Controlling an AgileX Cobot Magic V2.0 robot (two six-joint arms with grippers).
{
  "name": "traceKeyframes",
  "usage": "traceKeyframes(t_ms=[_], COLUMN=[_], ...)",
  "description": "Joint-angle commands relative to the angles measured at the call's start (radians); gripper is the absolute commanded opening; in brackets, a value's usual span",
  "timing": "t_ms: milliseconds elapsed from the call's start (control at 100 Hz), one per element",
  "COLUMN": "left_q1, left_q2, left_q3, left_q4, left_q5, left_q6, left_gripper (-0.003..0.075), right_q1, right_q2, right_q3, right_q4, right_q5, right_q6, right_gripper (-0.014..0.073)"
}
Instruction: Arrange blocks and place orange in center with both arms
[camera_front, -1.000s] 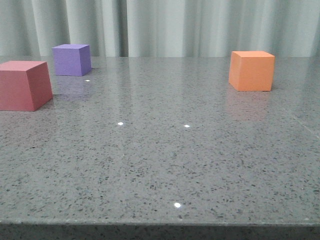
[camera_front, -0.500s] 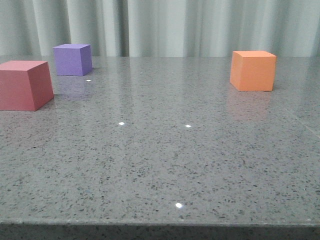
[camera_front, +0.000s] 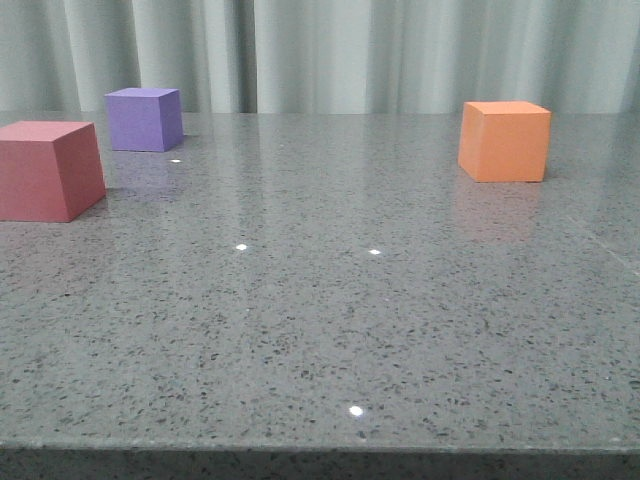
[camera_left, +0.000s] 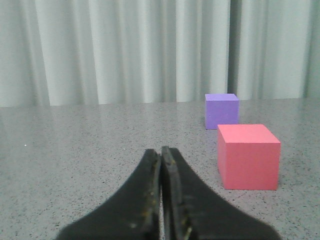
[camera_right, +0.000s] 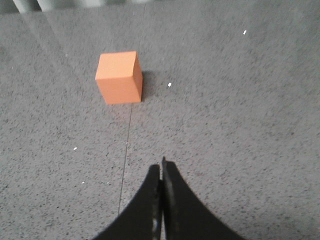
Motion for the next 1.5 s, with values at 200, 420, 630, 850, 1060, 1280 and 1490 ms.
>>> traceKeyframes(t_ms=[200,420,630,850,1060,1280,1490], left_q1=[-0.001,-0.001,-0.001,-0.001,-0.001,-0.001,-0.001], left_q2=[-0.036,-0.036,-0.036,-0.036,-0.036,-0.036,-0.036], left_q3=[0.044,0.044,0.044,0.044,0.044,0.044,0.044], left_q4=[-0.008,-0.008,-0.008,-0.008,-0.008,-0.008,-0.008], left_q5=[-0.077,-0.077,-0.077,-0.077,-0.077,-0.077,-0.077], left_q6=[-0.009,-0.009,-0.009,-0.009,-0.009,-0.009,-0.009], left_gripper=[-0.0020,-0.0020,-0.0020,-0.0020,-0.0020,-0.0020,-0.0020], right_q1=[-0.007,-0.007,-0.007,0.018,0.106,0.157,0.157], right_q2=[0.188,0.255,0.267,0.309,0.479,0.722,0.906], right_q3=[-0.078,-0.078,-0.078,-0.138,-0.290,-0.482,-0.655], right_q4=[0.039,0.039,0.059,0.086,0.069,0.011,-0.031], right_q5=[0.002,0.093,0.082,0.041,0.015,0.012,0.025], right_q6=[-0.011,-0.011,-0.011,-0.011,-0.011,-0.011,-0.011], right_gripper=[-0.0047,0.0413,0.0633,0.0633,0.0633,0.0633,0.0633])
